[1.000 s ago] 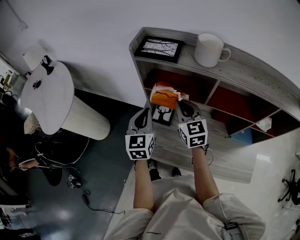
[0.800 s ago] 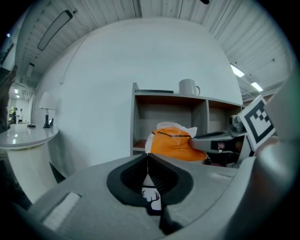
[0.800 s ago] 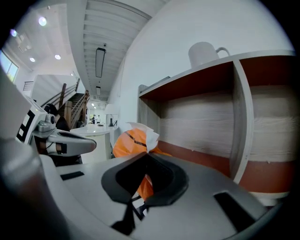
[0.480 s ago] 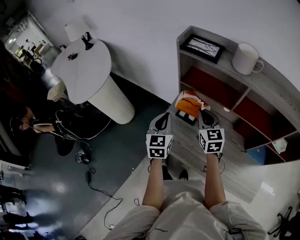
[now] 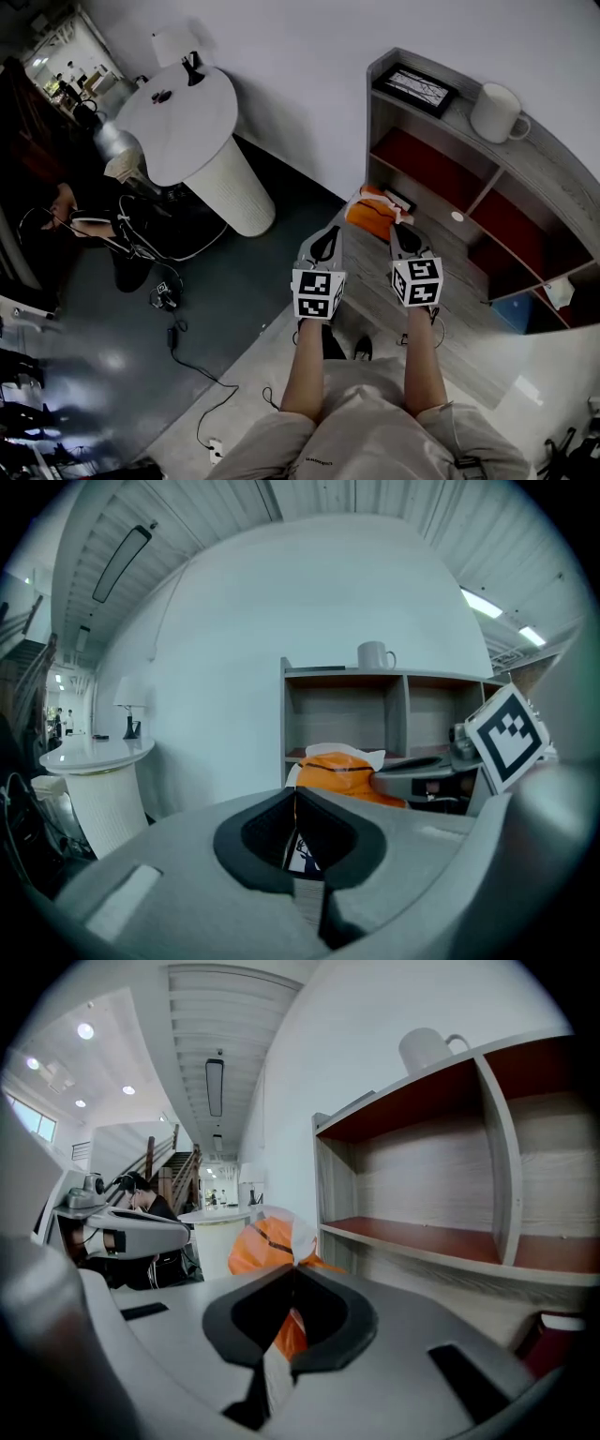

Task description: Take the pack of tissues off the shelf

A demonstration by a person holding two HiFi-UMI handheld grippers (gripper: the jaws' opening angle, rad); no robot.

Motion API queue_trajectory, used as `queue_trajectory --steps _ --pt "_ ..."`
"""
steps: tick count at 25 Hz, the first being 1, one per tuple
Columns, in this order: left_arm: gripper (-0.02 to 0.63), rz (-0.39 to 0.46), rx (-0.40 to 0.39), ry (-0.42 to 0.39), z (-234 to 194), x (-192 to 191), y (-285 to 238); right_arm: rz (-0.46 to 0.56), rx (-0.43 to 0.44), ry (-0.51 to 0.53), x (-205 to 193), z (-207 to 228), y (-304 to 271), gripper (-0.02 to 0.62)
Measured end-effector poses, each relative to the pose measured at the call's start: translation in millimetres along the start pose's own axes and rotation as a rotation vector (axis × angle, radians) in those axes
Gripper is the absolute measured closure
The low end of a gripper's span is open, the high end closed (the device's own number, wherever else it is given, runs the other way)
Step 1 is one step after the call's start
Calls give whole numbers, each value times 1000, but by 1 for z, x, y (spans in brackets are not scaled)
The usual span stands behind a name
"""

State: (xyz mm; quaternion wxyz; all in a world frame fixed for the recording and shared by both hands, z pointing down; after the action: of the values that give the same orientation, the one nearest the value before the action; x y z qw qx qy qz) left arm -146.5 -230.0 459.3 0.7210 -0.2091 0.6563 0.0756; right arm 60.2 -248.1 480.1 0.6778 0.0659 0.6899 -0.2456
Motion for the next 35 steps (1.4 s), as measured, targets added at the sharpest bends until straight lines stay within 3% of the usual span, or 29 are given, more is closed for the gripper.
queue_trajectory --steps 5,11,17,26,35 --pt "595 -14 23 -38 6 -8 18 -16 2 -3 -12 0 6 577" --pt "595 -33 52 -16 -4 -27 28 -50 17 17 -24 -11 2 577" --pt "595 -18 52 -8 -8 -19 28 -62 32 87 -22 -9 -10 577" --pt "595 -16 65 -10 -6 -22 34 -102 13 -22 -57 -12 0 577" --pt "595 -19 42 -14 3 -25 27 -62 12 -38 -50 -9 7 577"
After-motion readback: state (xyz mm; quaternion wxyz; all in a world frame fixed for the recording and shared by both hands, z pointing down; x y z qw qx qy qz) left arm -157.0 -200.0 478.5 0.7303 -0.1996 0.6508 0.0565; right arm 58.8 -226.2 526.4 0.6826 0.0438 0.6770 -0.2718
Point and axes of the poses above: the fingertips, and each gripper's own axes: y backward along the fingers, z to its right, x out of its top, the point moved 10 cm from there along y, backward along the fingers, and after that the axes turned 3 degrees about x, right-handed, at the moved point
